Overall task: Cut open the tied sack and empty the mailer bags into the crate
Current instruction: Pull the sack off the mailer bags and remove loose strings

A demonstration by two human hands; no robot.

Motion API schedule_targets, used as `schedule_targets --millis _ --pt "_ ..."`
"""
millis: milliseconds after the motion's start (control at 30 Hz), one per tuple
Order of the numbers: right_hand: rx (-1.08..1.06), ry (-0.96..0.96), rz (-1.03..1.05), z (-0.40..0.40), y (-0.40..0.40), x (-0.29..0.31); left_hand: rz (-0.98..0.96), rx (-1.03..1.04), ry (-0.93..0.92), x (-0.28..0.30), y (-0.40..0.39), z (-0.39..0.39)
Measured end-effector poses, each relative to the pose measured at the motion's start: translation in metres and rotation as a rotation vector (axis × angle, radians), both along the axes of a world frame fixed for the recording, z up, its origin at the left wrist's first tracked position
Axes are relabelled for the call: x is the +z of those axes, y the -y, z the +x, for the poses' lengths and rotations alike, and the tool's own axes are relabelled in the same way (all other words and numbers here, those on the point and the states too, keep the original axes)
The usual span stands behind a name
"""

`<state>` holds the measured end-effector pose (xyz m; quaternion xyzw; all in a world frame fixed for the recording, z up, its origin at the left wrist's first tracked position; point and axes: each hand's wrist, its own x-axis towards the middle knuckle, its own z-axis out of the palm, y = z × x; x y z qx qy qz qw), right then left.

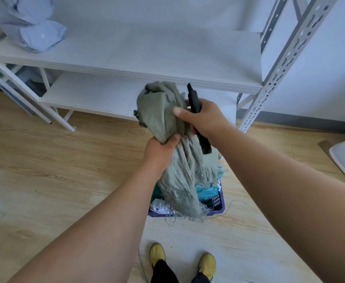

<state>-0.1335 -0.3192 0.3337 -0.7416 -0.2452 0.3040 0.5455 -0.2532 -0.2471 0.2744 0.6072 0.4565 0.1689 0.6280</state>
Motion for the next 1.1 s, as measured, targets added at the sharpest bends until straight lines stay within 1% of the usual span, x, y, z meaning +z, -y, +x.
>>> schedule_targets --millis 167,233,300,400,433,467,567,600,700,733,767,833,933,1033,1100 --pt "0.102 0.098 -0.223 -0.007 0.02 -0.035 -0.028 0.148 0.017 0.006 -0.009 0.002" --pt "0.116 0.113 -0.275 -0.017 0.028 -0.051 -0.054 0.182 0.031 0.014 -0.01 0.007" --pt "0.056 0.14 -0.265 -0.021 0.03 -0.059 -0.05 0.181 0.063 0.024 -0.01 0.013" --pt "-0.151 0.18 -0.165 -0.01 0.022 -0.051 -0.001 0.18 0.142 0.035 -0.012 0.018" --pt "-0.172 0.201 -0.134 -0.007 0.019 -0.048 0.02 0.186 0.165 0.039 -0.014 0.018" --pt "-0.153 0.214 -0.121 -0.005 0.017 -0.045 0.046 0.185 0.178 0.04 -0.016 0.018" --pt "-0.019 0.234 -0.18 -0.005 0.016 -0.038 0.103 0.159 0.147 0.041 -0.018 0.016" --pt "-0.029 0.243 -0.165 -0.003 0.015 -0.034 0.113 0.158 0.148 0.043 -0.019 0.016" --pt "-0.134 0.287 -0.024 0.0 0.01 -0.02 0.159 0.162 0.198 0.053 -0.024 0.019" --pt "-0.116 0.294 -0.035 0.001 0.009 -0.018 0.175 0.145 0.201 0.054 -0.025 0.02" --pt "-0.068 0.302 -0.088 0.001 0.01 -0.016 0.177 0.129 0.184 0.055 -0.025 0.019" --pt "-0.006 0.303 -0.164 0.001 0.011 -0.014 0.125 0.123 0.15 0.052 -0.026 0.016" --pt "-0.037 0.291 -0.097 0.0 0.009 -0.01 0.033 0.184 0.173 0.05 -0.029 0.01" --pt "0.025 0.279 -0.183 -0.004 0.01 -0.01 -0.019 0.173 0.141 0.047 -0.026 0.004" --pt "-0.023 0.262 -0.12 -0.003 0.009 -0.004 -0.059 0.175 0.166 0.048 -0.027 0.001"
